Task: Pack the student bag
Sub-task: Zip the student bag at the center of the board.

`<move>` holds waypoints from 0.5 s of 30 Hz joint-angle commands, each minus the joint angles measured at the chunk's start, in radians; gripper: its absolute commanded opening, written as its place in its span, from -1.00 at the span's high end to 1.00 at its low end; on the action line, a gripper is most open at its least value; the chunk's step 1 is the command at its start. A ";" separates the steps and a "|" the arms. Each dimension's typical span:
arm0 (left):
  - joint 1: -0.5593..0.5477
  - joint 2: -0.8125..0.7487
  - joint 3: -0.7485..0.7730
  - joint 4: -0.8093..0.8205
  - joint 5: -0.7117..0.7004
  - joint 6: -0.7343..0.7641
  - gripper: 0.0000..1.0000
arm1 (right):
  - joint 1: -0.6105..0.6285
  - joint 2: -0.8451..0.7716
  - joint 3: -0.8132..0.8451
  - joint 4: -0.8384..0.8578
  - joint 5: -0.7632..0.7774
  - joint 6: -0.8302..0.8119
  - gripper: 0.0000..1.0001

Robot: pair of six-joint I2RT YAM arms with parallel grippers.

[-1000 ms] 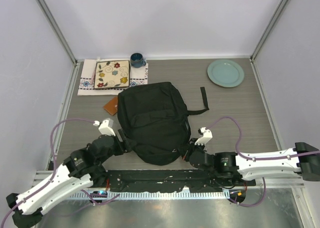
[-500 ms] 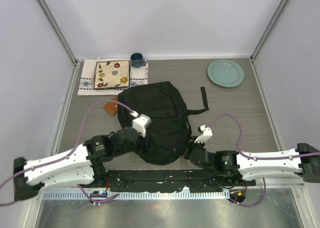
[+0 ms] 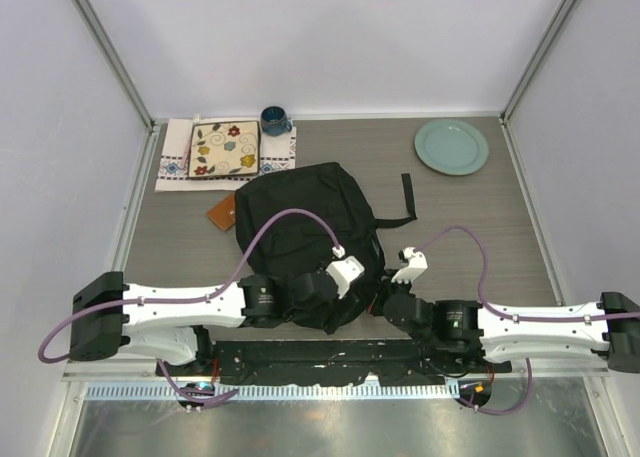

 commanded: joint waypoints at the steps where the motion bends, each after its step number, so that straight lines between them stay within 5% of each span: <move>1: -0.016 0.042 -0.001 0.145 0.000 0.005 -0.19 | -0.010 -0.018 0.024 0.021 0.040 -0.014 0.98; 7: -0.031 0.050 -0.049 0.170 -0.023 -0.026 0.92 | -0.036 -0.024 0.014 0.016 0.038 -0.009 0.98; 15: -0.039 -0.043 -0.206 0.207 -0.032 -0.142 1.00 | -0.172 -0.075 -0.007 -0.028 0.002 -0.019 0.99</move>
